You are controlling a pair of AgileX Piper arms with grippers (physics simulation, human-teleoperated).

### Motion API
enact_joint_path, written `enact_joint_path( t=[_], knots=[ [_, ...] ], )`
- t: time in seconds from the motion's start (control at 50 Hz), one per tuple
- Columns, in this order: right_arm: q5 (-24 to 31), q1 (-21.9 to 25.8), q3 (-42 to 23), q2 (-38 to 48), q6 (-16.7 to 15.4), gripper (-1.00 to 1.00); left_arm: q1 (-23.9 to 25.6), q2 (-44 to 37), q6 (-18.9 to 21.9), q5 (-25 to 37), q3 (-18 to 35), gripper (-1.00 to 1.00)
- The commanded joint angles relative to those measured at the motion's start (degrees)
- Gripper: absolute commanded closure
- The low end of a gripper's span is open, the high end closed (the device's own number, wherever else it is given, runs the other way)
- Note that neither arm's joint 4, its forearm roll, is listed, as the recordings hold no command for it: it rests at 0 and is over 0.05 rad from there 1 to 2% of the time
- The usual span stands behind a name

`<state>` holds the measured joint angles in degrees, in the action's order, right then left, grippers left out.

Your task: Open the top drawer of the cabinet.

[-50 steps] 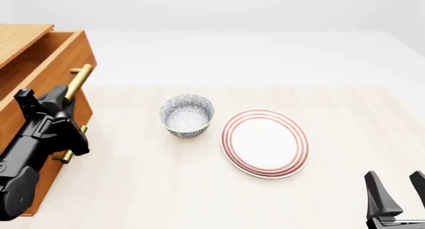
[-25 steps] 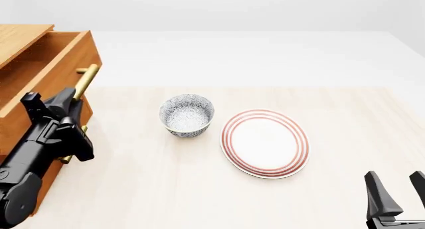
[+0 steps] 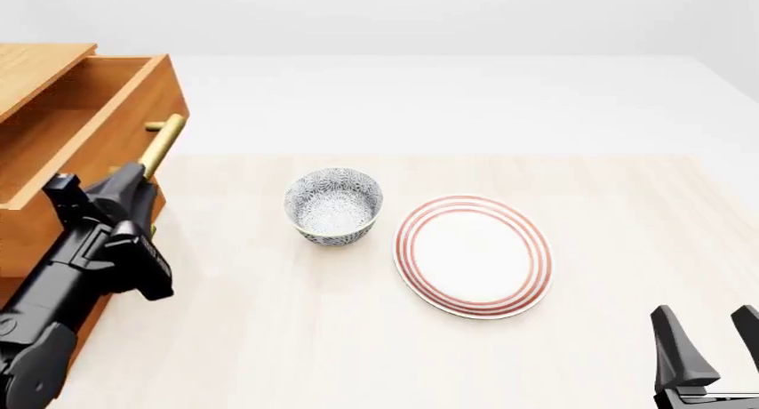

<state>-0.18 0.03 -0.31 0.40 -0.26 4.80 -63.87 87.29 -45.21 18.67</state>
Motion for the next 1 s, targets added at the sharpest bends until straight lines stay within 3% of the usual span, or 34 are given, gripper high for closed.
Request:
enact_joint_path(
  t=[0.02,0.08,0.1,0.4,0.64,0.76,0.8,0.82,1.0],
  knots=[
    [0.0,0.0,0.0,0.0,0.0,-1.0,3.2,2.8,0.5,0.1,-2.9,1.0],
    [0.0,0.0,0.0,0.0,0.0,-1.0,3.2,2.8,0.5,0.0,-3.0,1.0],
    [0.0,0.0,0.0,0.0,0.0,-1.0,3.7,3.0,0.4,0.4,-3.1,-1.0],
    [0.0,0.0,0.0,0.0,0.0,-1.0,7.2,4.6,0.1,2.2,-3.1,-1.0],
    [0.0,0.0,0.0,0.0,0.0,-1.0,7.3,11.3,1.6,3.5,-5.7,-1.0],
    [0.0,0.0,0.0,0.0,0.0,-1.0,8.5,16.8,-1.2,11.4,-3.4,-1.0],
    [0.0,0.0,0.0,0.0,0.0,-1.0,8.1,19.6,-3.0,15.0,-2.5,-1.0],
    [0.0,0.0,0.0,0.0,0.0,-1.0,8.4,21.2,-6.1,20.0,-0.3,-1.0],
    [0.0,0.0,0.0,0.0,0.0,-1.0,7.3,24.9,-13.0,28.9,2.0,-1.0]
  ],
)
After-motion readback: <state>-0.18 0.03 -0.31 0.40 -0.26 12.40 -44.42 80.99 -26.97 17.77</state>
